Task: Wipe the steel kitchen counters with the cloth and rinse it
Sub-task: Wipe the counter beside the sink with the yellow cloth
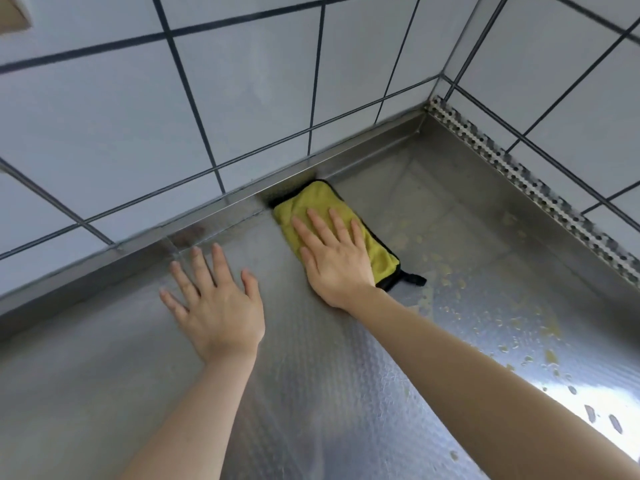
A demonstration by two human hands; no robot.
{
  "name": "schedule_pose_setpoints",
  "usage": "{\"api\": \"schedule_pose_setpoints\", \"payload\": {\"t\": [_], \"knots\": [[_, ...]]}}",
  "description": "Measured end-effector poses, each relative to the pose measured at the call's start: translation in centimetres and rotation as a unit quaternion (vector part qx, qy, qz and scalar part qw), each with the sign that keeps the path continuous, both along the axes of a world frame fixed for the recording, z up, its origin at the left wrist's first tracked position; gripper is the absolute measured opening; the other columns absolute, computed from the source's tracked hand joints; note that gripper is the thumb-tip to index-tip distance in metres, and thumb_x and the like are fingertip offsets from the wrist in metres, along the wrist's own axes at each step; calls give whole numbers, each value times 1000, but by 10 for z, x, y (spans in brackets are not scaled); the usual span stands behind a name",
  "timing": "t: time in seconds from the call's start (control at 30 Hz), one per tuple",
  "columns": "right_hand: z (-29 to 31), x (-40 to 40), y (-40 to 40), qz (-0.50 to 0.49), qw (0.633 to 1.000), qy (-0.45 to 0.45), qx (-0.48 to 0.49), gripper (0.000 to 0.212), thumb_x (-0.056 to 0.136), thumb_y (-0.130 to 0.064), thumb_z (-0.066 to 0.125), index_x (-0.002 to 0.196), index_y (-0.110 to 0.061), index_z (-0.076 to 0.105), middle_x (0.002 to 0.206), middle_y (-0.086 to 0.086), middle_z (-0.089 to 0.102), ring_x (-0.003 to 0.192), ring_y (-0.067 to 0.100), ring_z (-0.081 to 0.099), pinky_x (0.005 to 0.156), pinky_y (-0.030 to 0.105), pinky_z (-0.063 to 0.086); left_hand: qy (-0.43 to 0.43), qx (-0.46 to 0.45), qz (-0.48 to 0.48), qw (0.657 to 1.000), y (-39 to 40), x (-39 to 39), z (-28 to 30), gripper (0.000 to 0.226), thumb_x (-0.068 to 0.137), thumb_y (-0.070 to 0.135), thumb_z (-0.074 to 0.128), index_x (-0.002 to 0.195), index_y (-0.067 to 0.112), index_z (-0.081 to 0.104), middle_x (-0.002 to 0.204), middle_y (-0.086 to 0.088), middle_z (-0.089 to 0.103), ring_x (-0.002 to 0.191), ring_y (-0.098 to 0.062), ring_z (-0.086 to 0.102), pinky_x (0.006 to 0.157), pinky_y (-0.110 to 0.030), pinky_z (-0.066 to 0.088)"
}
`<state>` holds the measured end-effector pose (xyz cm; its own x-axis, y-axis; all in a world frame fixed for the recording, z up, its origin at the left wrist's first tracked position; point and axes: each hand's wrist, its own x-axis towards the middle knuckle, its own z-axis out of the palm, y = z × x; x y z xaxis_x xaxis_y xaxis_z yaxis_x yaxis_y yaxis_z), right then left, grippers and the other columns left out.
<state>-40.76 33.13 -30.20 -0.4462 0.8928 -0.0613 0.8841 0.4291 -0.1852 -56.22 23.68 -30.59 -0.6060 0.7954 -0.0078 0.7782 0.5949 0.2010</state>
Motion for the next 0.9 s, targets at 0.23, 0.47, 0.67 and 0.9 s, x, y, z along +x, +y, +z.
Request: {"api": "schedule_pose_setpoints", "payload": {"t": [0.23,0.47,0.67,0.9], "knots": [[3,43,65,59,998,-23,7,53,101,-50,10,153,-42,12,163,-9,13,151,19,7,121,47,1,5,-5,-1,1000,0,0,3,59,98,46,28,152,23,26,161,-6,20,148,-33,9,117,-58,7],[3,109,159,-114,993,-26,12,59,99,-52,9,155,-32,13,164,-4,9,151,20,5,122,47,5,12,3,2,1000,1,1,4,58,98,42,33,151,20,30,159,-8,24,147,-35,12,116,-59,10],[3,144,182,-228,974,-9,-7,60,98,-52,10,155,-33,12,165,-3,7,151,21,5,121,46,4,15,8,3,1000,1,1,3,57,98,41,33,150,19,31,159,-9,24,147,-36,13,115,-59,10],[2,139,134,-290,957,-18,-30,60,98,-52,11,155,-36,6,165,-3,1,151,25,-2,121,50,-1,16,6,0,1000,2,0,0,57,98,43,33,150,20,31,159,-8,25,147,-36,13,115,-60,10]]}}
